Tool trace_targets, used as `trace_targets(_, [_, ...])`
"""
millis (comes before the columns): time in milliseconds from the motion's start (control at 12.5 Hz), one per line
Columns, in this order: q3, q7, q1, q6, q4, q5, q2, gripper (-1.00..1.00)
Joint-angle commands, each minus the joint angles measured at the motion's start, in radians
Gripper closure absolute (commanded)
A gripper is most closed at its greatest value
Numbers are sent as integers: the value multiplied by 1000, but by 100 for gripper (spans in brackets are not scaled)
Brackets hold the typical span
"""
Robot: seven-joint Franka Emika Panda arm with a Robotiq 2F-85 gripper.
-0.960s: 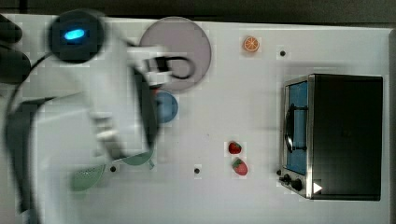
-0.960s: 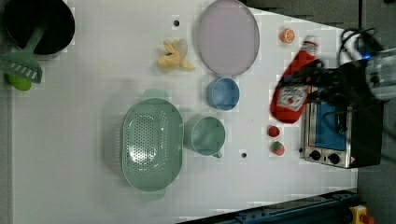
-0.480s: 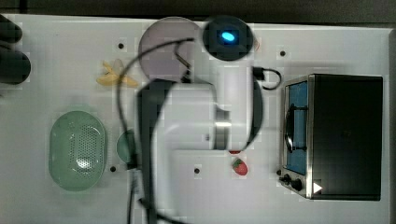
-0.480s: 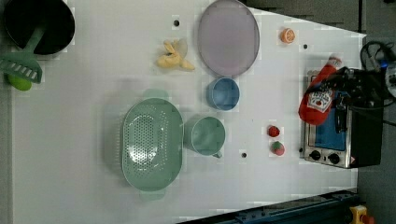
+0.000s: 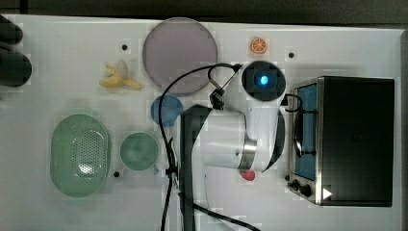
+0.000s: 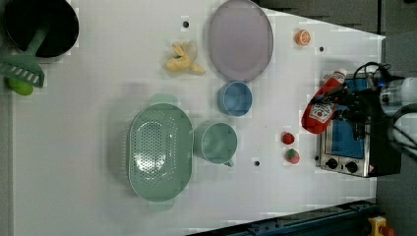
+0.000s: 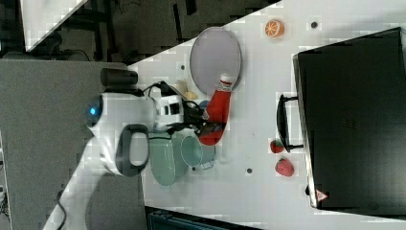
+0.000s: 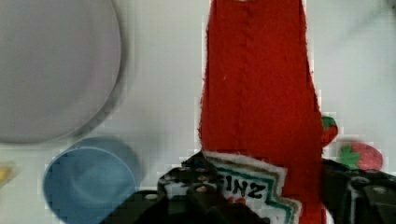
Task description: Pick ketchup from strainer and place it on the table
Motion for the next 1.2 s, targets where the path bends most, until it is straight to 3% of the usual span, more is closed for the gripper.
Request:
trace_targets(80, [17,-42,25,125,-96,3,29,-21])
trace_targets(400, [5,-42,24,244,-144,-55,114,-27])
trace_targets(640, [2,-42,23,264,-142,-114,130,-91])
trace_targets(720, [6,-41,24,261,-138,-111,117,-100])
trace_targets(960, [31,-11,24,255,-96,-84,36,-100])
trace_targets(1200, [51,45,25,130,-17,-23,-50,-100])
